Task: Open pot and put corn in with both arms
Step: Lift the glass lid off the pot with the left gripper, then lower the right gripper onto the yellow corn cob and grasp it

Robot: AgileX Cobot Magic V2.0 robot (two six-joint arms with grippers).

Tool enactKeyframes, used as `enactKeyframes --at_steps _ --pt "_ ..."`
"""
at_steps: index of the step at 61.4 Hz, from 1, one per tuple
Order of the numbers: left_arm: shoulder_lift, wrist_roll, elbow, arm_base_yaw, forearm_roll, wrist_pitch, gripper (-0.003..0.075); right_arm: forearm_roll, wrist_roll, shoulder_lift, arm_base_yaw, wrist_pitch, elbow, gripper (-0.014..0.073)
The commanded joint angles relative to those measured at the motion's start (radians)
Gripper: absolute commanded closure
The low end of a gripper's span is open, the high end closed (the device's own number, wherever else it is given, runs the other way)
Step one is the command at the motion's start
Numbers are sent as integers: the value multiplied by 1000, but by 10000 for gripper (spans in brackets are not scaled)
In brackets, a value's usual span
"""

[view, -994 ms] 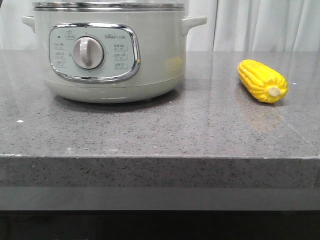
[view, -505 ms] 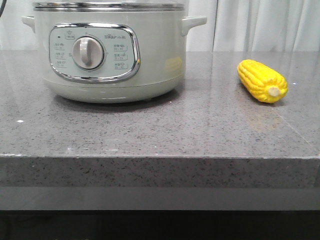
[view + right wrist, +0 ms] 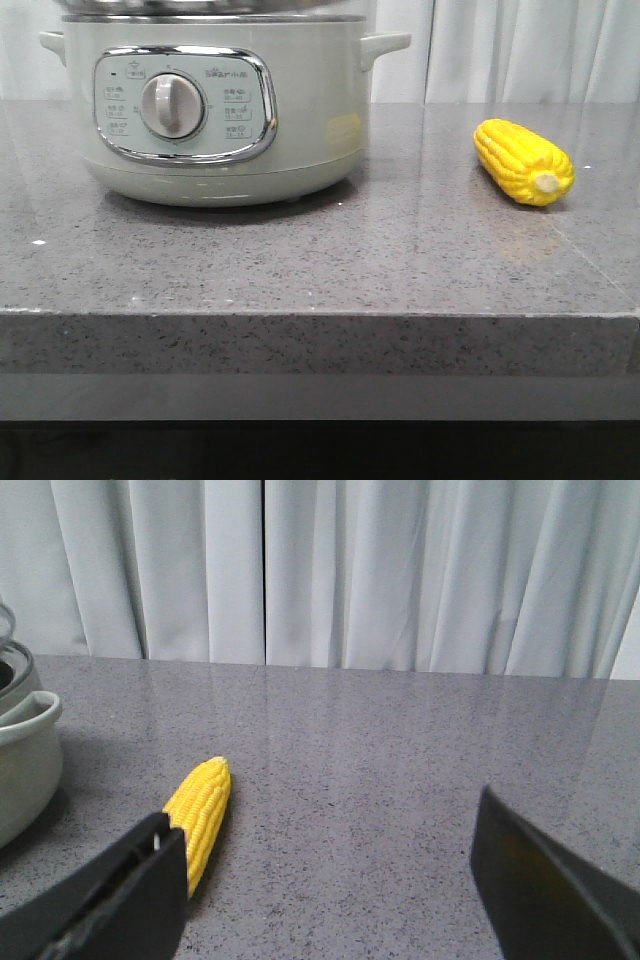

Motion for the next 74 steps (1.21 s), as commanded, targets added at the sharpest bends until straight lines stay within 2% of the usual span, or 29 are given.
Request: enactKeyframes --at_steps 1,18,29,52,74 --pt "-111 1 -45 -3 -4 -95 638 -10 -1 18 -4 -69 -33 -2" --pt "-196 1 -35 11 38 -12 638 -10 -1 18 -4 -68 -33 -2" --pt "-288 2 71 58 50 -37 637 -10 -1 18 -4 -66 -33 -2" --pt "-636 2 506 200 52 -169 637 -10 -1 18 3 -66 -33 -2" --pt "-987 -7 895 219 52 -231 637 -10 -1 87 3 -58 -33 -2"
